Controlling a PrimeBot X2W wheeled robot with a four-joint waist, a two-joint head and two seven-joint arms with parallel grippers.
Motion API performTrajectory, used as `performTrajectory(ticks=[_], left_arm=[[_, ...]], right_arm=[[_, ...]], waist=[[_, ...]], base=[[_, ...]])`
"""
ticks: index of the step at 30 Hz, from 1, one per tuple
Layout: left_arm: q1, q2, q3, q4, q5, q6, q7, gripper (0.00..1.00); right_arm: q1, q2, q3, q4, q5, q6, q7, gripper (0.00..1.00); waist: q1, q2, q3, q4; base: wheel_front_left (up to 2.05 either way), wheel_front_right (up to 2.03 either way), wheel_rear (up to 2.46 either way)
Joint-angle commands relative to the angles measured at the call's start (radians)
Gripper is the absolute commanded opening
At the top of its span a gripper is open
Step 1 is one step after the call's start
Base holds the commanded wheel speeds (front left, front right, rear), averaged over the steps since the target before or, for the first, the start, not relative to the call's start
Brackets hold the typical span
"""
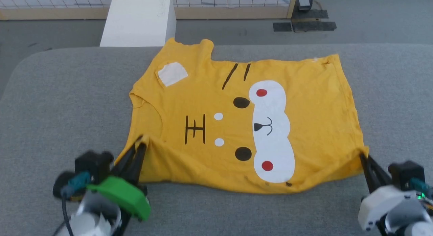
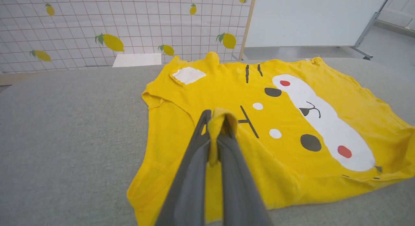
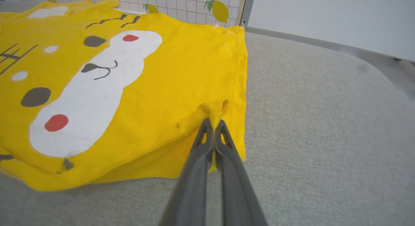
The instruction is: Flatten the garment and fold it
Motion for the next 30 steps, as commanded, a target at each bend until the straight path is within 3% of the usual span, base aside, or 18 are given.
performTrajectory(ticks=[1, 8, 17, 22, 30], left_arm=[[-0.06, 0.002, 0.0, 0.011, 0.006, -0.015, 0.005, 0.0], [-0.295, 0.03, 0.009, 0.094, 0.015, -0.073, 0.071, 0.0], [-0.473, 0.05, 0.044, 0.258, -0.032, -0.105, 0.155, 0.0], [-0.514, 0.067, 0.039, 0.38, -0.072, -0.11, 0.275, 0.0], [-0.5, 0.077, 0.013, 0.501, -0.191, -0.094, 0.597, 0.0]], right_arm=[[-0.04, -0.015, 0.011, 0.009, -0.003, -0.002, 0.005, 0.0], [-0.196, -0.068, 0.056, 0.034, 0.016, -0.002, 0.048, 0.0], [-0.384, -0.089, 0.094, 0.146, 0.048, -0.002, 0.147, 0.0], [-0.48, -0.102, 0.107, 0.231, 0.081, -0.002, 0.247, 0.0], [-0.551, -0.114, 0.135, 0.303, 0.175, -0.002, 0.476, 0.0]], waist=[[0.0001, 0.0, 0.022, -0.012], [0.0001, 0.0, 0.116, -0.039], [0.0001, 0.0, 0.238, -0.068], [0.0001, 0.0, 0.285, -0.078], [0.0001, 0.0, 0.295, -0.086]], base=[[0.0, 0.0, 0.0], [0.0, 0.0, 0.0], [0.0, 0.0, 0.0], [0.0, 0.0, 0.0], [0.0, 0.0, 0.0]])
